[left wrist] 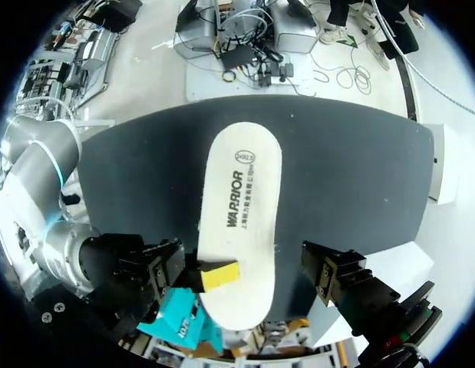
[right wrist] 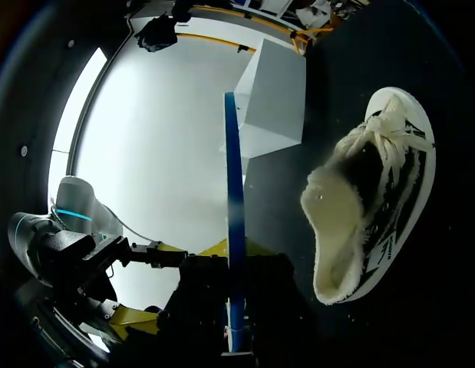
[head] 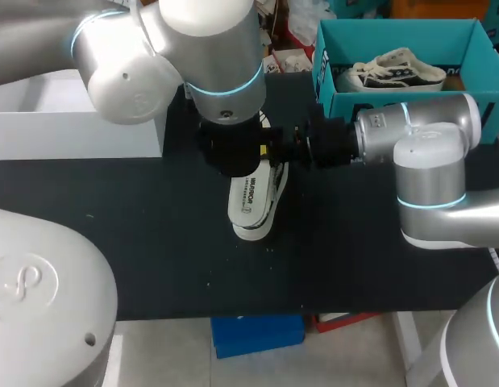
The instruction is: Take the shoe out of the shoebox, open the shoe tongue, remove and reinsert the insole, then place the shoe into the shoebox
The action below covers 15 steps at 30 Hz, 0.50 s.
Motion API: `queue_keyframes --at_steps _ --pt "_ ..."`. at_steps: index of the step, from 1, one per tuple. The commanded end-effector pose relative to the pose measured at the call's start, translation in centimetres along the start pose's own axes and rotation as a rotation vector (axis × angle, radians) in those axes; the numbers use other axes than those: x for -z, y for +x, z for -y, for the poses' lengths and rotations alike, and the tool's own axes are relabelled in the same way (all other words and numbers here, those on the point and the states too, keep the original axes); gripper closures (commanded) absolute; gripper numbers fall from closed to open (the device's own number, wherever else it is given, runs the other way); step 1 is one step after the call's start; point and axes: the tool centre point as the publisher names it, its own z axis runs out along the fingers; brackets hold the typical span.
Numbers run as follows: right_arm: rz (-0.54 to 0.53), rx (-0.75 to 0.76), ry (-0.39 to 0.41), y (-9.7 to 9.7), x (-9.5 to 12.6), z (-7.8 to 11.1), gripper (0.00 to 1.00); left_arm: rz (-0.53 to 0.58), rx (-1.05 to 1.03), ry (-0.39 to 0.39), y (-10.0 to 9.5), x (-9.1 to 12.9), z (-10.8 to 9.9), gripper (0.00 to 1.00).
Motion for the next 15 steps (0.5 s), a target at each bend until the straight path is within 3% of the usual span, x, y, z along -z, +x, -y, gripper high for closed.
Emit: queue_keyframes --at_steps 1,15 --pt "0.001 0.0 -0.001 0.0 -0.1 0.0 1.0 0.008 0.001 0.003 0.0 -0.5 -1.8 0.0" --pt "0.001 0.0 -0.001 0.0 -0.1 0.0 1.0 0.056 -0.006 -0.018 0.2 -0.6 -7.7 0.0"
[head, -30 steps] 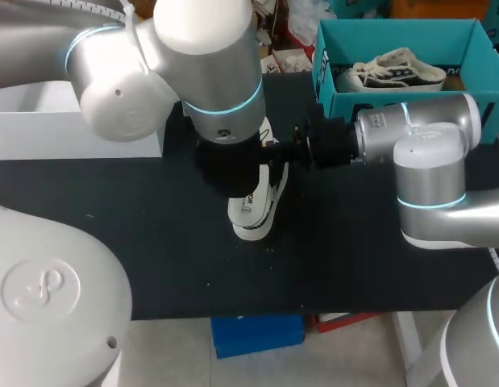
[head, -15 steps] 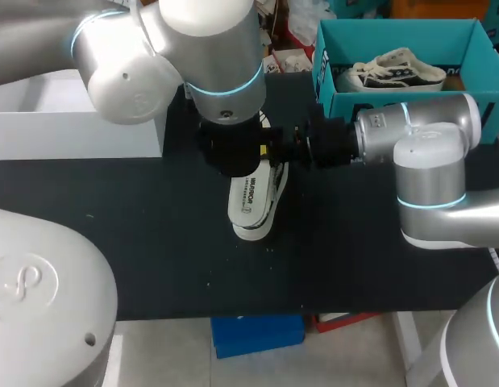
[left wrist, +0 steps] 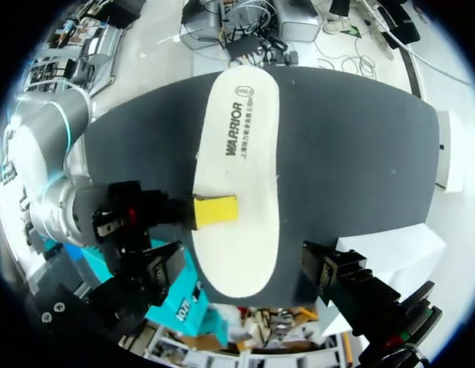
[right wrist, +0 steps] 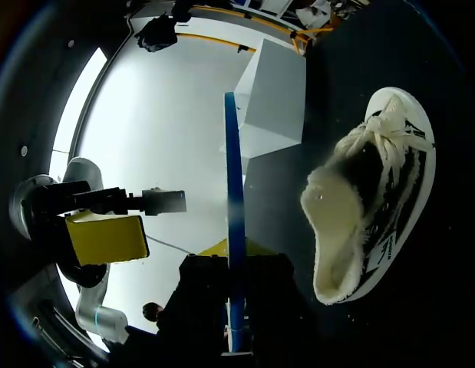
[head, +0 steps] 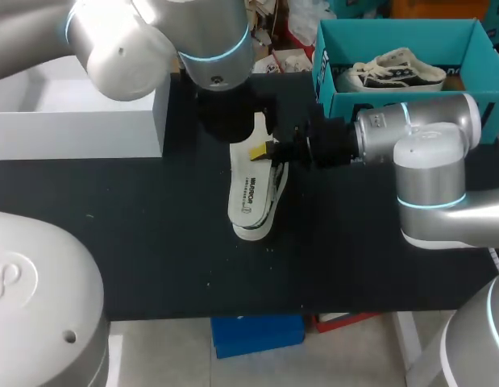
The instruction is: Take the shoe out of the shoebox, open the shoe tongue, remove and reinsert the insole, then place the shoe into the shoebox
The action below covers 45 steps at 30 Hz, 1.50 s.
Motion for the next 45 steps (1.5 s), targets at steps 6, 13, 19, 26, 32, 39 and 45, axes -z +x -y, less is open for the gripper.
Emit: queue_keyframes --at_steps 6,13,19,26,32,39,45 --pt "0.001 0.0 -0.001 0.0 -0.1 0.0 1.0 0.013 -0.003 0.005 -0.1 -0.6 -3.4 0.0" --pt "0.001 0.0 -0.001 0.0 -0.1 0.0 1.0 0.022 0.017 0.012 0.2 -0.9 -5.5 0.0" --pt "0.001 0.0 -0.001 0.0 -0.1 0.0 1.0 0.046 0.024 0.017 0.4 -1.0 -7.0 0.0" --pt "0.001 0.0 -0.001 0.0 -0.1 0.0 1.0 0.048 0.022 0.017 0.5 -1.5 -8.2 0.0" --pt "0.001 0.0 -0.001 0.0 -0.1 0.0 1.0 0.052 0.023 0.02 0.4 -1.6 -8.4 0.0" --pt "0.001 0.0 -0.001 0.0 -0.1 0.0 1.0 0.052 0.021 0.02 0.1 -1.3 -7.4 0.0" --pt "0.001 0.0 -0.001 0.0 -0.1 0.0 1.0 0.052 0.016 0.019 -0.2 -0.4 -5.6 0.0"
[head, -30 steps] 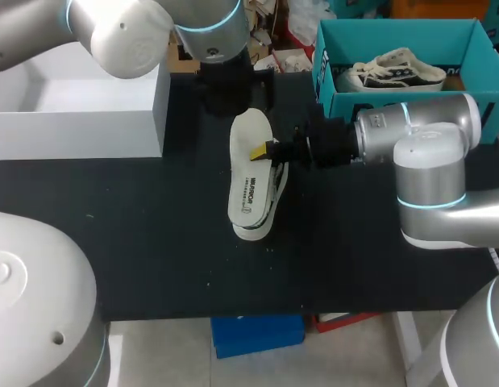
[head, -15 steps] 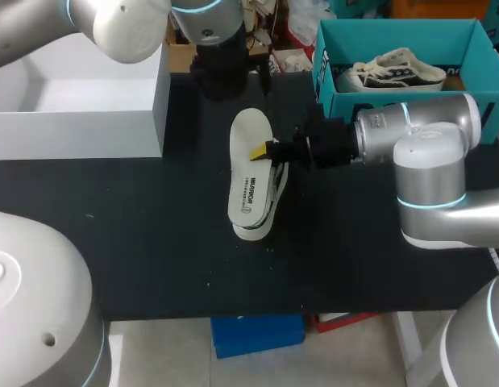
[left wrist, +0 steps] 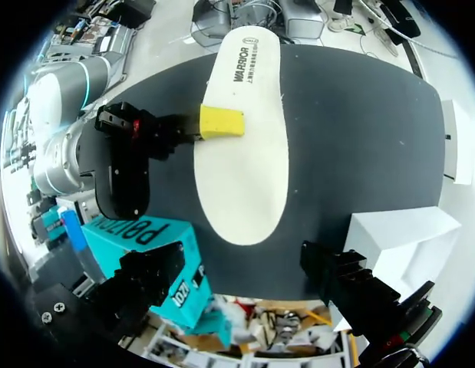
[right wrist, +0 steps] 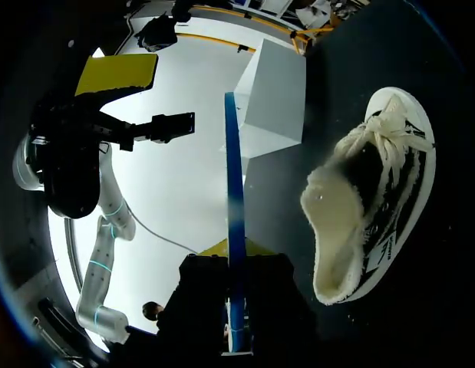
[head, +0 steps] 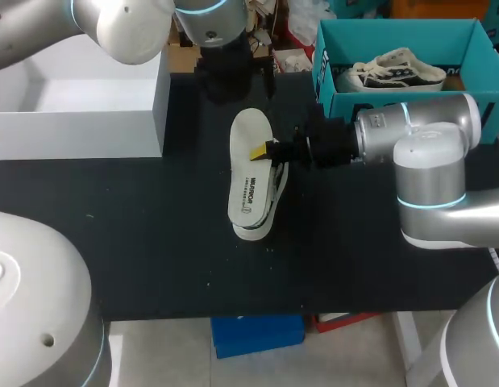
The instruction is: Take the shoe out of the shoebox, open the shoe tongue, remove and reinsert the insole, then place the shoe into the shoebox
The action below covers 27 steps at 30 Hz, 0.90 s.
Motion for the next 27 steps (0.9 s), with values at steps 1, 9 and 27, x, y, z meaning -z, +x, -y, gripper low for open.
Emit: queue_keyframes --at_steps 1,9,27 --pt "0.0 0.0 -0.001 0.0 -0.1 0.0 1.0 -0.005 -0.002 -0.013 0.0 0.9 1.6 0.0" --pt "0.0 0.0 -0.001 0.0 -0.1 0.0 1.0 -0.012 -0.005 -0.019 -0.1 1.9 5.4 0.0" --pt "0.0 0.0 -0.001 0.0 -0.1 0.0 1.0 -0.02 -0.023 -0.011 0.1 3.1 14.0 0.0"
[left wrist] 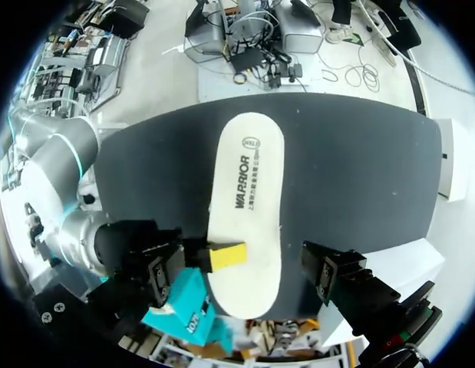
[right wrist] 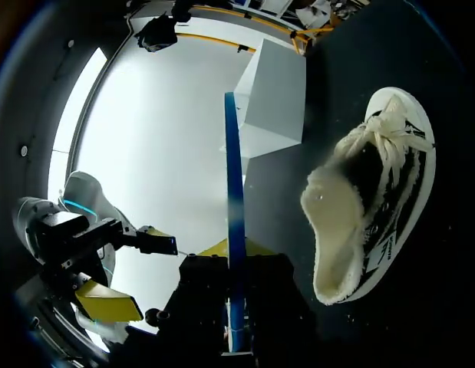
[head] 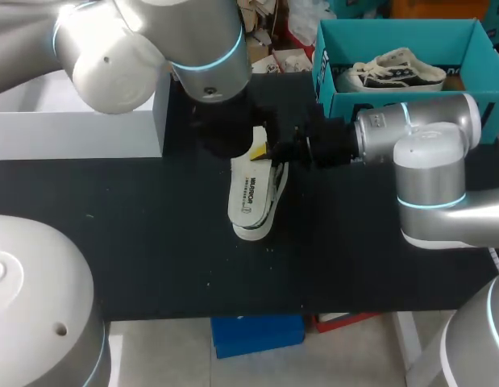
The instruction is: Take the shoe out of the shoebox, open the shoe tongue, remove and reinsert the insole, then place the shoe into the shoebox
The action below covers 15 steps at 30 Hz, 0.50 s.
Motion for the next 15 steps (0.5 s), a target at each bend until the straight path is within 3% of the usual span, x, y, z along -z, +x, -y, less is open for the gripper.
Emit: queue_keyframes --at_steps 1,15 --pt "0.0 0.0 -0.001 0.0 -0.1 0.0 1.0 0.003 -0.006 -0.031 0.5 0.5 2.1 0.0" --pt "0.0 0.0 -0.001 0.0 -0.1 0.0 1.0 0.001 -0.01 -0.006 1.3 0.4 6.1 0.0"
